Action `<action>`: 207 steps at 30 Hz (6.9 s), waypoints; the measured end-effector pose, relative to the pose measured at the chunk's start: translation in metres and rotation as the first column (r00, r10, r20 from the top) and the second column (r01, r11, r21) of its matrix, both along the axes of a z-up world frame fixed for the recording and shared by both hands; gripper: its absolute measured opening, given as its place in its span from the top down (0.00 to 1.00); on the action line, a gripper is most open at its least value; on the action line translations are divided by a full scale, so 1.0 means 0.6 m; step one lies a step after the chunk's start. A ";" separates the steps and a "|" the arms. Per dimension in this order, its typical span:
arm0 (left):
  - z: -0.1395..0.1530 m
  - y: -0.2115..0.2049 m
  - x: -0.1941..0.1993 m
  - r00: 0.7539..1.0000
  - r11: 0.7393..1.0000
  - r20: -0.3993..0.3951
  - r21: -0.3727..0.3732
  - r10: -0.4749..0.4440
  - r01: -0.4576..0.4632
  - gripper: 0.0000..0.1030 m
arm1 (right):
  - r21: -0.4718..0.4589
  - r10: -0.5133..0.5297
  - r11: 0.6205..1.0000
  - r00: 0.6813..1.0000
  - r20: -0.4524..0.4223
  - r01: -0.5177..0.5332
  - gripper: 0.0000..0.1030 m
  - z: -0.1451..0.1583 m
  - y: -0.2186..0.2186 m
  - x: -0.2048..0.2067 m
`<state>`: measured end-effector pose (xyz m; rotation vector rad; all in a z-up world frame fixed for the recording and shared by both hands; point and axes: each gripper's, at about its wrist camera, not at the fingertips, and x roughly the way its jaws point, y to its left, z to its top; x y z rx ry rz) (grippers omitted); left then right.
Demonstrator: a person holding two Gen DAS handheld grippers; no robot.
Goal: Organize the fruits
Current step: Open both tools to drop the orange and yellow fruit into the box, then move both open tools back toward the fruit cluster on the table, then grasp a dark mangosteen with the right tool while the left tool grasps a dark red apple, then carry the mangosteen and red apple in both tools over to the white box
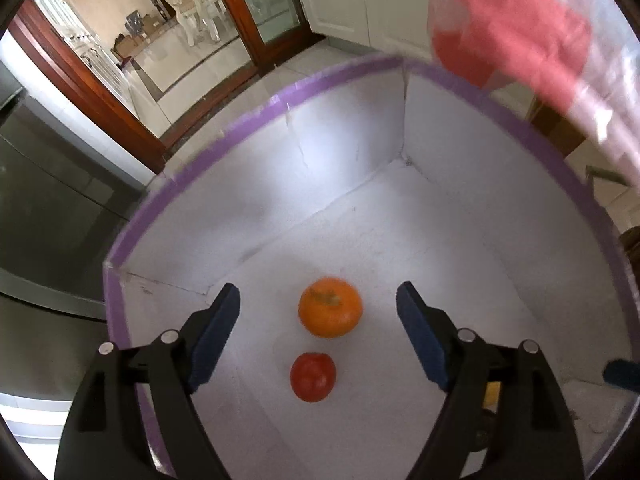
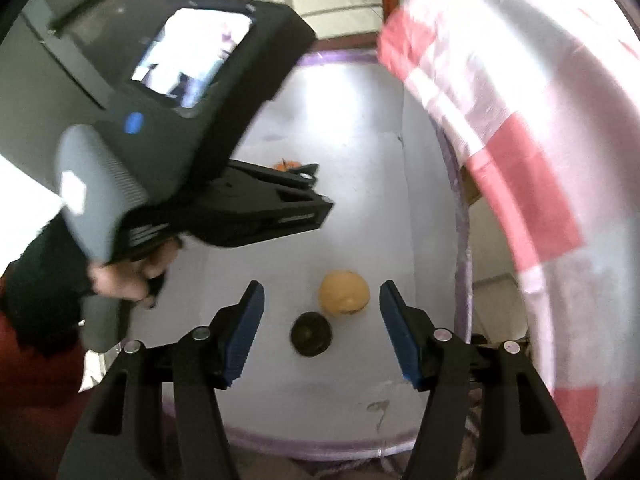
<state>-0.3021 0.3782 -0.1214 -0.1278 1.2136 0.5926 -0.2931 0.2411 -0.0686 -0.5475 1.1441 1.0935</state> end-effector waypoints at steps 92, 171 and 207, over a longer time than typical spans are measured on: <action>0.267 -0.666 0.678 0.701 0.773 0.627 -0.238 -0.340 0.588 0.02 | 0.548 -0.902 -0.176 0.089 -0.423 0.818 0.61 0.125 -0.915 0.547; 0.307 -0.506 0.384 0.775 0.943 0.579 -0.031 -0.253 0.330 0.47 | 0.594 -0.897 -0.099 0.187 -0.401 0.798 0.61 0.157 -0.816 0.469; 0.172 -0.100 -0.065 0.920 0.999 0.391 -0.007 0.032 -0.032 0.47 | 0.402 -0.297 0.891 0.941 0.161 0.212 0.61 0.154 -0.144 0.037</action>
